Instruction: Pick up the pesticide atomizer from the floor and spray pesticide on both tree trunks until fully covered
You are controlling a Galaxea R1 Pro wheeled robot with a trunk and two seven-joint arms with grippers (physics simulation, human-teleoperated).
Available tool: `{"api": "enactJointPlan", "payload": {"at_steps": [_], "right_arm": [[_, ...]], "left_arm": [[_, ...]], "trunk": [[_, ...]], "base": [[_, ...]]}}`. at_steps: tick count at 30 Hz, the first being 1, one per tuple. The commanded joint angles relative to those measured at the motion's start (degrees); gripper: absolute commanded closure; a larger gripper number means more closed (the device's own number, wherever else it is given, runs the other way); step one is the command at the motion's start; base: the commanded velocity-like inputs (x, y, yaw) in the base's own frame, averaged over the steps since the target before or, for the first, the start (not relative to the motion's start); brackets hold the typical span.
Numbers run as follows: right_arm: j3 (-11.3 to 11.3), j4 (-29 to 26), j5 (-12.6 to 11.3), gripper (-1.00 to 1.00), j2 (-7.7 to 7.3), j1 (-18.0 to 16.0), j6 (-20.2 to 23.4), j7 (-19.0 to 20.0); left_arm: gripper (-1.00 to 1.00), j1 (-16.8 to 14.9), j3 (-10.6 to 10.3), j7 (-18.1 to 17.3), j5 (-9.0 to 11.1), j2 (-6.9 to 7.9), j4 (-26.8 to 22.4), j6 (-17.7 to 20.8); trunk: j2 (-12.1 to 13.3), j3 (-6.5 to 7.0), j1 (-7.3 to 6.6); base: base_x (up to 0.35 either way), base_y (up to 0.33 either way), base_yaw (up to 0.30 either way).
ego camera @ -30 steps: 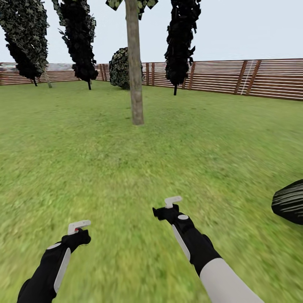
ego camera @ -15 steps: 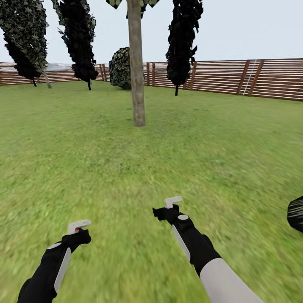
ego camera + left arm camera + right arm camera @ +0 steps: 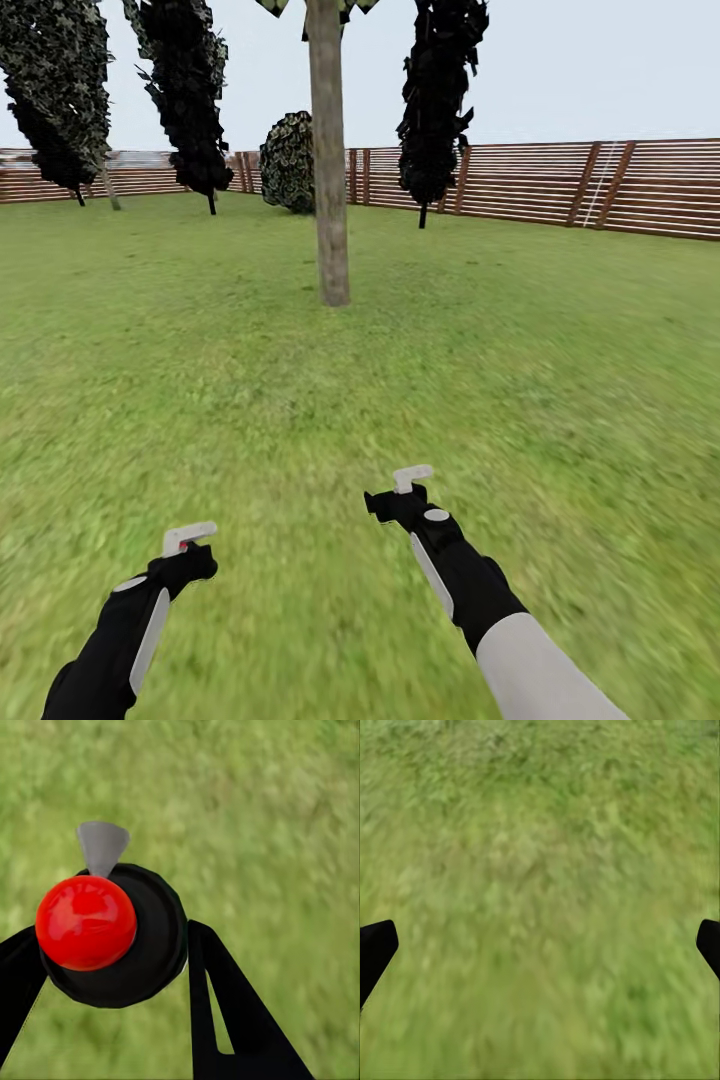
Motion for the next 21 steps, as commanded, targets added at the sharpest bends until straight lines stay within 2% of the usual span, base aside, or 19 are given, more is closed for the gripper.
{"api": "enactJointPlan", "payload": {"at_steps": [1,8,21], "right_arm": [[0.05,-0.12,-0.19,-1.0,-0.01,-0.02,0.31,-0.04],[0.13,0.02,-0.19,-1.0,-0.01,-0.02,0.31,-0.03],[0.22,0.1,-0.19,-1.0,-0.01,-0.02,0.31,-0.03]], "left_arm": [[1.0,-0.05,-0.17,-0.31,0.02,-0.02,-0.06,0.36],[1.0,-0.07,-2.38,-0.07,0.05,0.01,-0.06,0.39],[1.0,-0.07,-2.58,0.04,0.11,0.07,-0.06,0.39]], "trunk": [[-0.02,-0.04,0.03],[-0.02,0.18,0.03],[-0.02,0.27,0.03]], "base": [[0.336,0.134,0.0],[0.336,0.134,-0.025],[0.336,0.134,-0.038]]}}
